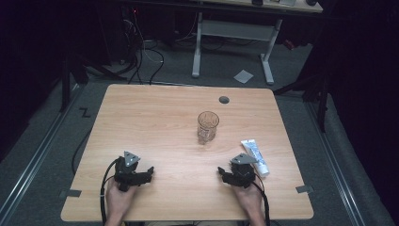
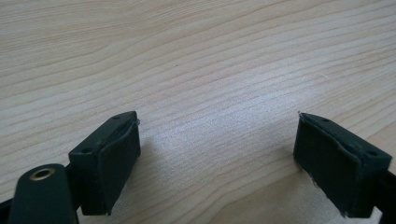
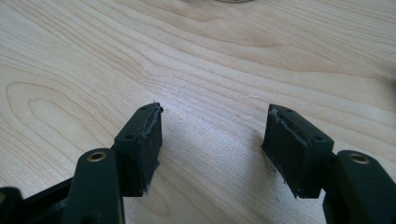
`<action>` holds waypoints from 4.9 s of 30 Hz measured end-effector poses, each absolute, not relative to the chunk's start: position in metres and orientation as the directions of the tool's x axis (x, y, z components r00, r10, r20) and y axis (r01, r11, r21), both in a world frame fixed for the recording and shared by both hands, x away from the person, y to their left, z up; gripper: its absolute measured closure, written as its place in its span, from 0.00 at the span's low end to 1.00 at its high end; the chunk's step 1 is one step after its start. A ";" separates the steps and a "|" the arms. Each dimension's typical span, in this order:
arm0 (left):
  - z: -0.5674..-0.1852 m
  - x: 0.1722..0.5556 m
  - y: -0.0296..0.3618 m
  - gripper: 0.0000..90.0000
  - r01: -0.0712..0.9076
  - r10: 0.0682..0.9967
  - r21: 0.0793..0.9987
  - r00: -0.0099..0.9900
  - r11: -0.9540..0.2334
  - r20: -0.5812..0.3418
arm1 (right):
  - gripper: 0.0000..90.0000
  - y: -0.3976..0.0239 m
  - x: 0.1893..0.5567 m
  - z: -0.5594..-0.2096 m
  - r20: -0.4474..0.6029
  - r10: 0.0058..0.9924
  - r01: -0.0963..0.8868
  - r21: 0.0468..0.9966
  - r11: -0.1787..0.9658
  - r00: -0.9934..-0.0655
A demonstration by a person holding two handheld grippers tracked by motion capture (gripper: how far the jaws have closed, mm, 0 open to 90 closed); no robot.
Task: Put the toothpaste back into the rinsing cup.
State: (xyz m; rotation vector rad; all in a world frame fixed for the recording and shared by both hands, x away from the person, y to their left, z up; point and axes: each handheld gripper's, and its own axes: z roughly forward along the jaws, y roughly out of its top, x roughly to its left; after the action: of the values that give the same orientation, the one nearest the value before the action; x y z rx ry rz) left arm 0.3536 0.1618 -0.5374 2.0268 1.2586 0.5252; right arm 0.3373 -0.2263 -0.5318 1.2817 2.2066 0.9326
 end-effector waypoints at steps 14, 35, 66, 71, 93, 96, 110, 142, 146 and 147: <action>-0.537 0.354 0.162 0.17 0.616 0.893 0.729 0.450 -0.298 -0.015 | 0.41 -0.226 0.337 -0.532 -0.023 0.876 0.594 0.727 0.345 -0.481; -0.537 0.354 0.162 0.17 0.617 0.893 0.729 0.450 -0.298 -0.015 | 0.46 -0.226 0.333 -0.531 -0.045 0.889 0.591 0.732 0.340 -0.456; -0.537 0.354 0.162 0.17 0.617 0.893 0.728 0.450 -0.299 -0.015 | 0.46 -0.249 0.303 -0.519 0.023 0.870 0.544 0.789 0.287 -0.492; -0.537 0.354 0.162 0.17 0.617 0.893 0.729 0.450 -0.298 -0.016 | 0.46 -0.252 0.297 -0.518 0.027 0.873 0.536 0.799 0.274 -0.487; -0.537 0.354 0.162 0.17 0.617 0.893 0.729 0.450 -0.298 -0.015 | 0.47 -0.282 0.283 -0.498 0.019 0.921 0.498 0.845 0.193 -0.389; -0.537 0.354 0.162 0.17 0.617 0.893 0.728 0.450 -0.298 -0.016 | 0.47 -0.287 0.285 -0.496 0.024 0.928 0.502 0.846 0.179 -0.372; -0.537 0.354 0.162 0.17 0.617 0.893 0.729 0.450 -0.298 -0.015 | 0.45 -0.303 0.301 -0.491 0.022 0.945 0.518 0.841 0.160 -0.328; -0.537 0.354 0.162 0.17 0.617 0.893 0.729 0.451 -0.298 -0.016 | 0.38 -0.316 0.369 -0.485 -0.040 0.966 0.684 0.699 0.211 -0.257; -0.537 0.354 0.162 0.17 0.617 0.893 0.729 0.450 -0.298 -0.017 | 0.38 -0.316 0.376 -0.488 -0.041 0.965 0.703 0.677 0.218 -0.260; -0.537 0.354 0.162 0.17 0.617 0.893 0.729 0.450 -0.298 -0.017 | 0.39 -0.316 0.378 -0.488 -0.040 0.964 0.708 0.672 0.220 -0.262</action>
State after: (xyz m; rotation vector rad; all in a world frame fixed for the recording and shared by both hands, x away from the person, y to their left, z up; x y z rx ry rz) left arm 0.3539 0.1620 -0.5372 2.0279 1.2581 0.5242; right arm 0.3782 -0.3161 -0.4882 1.5399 2.0465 0.7542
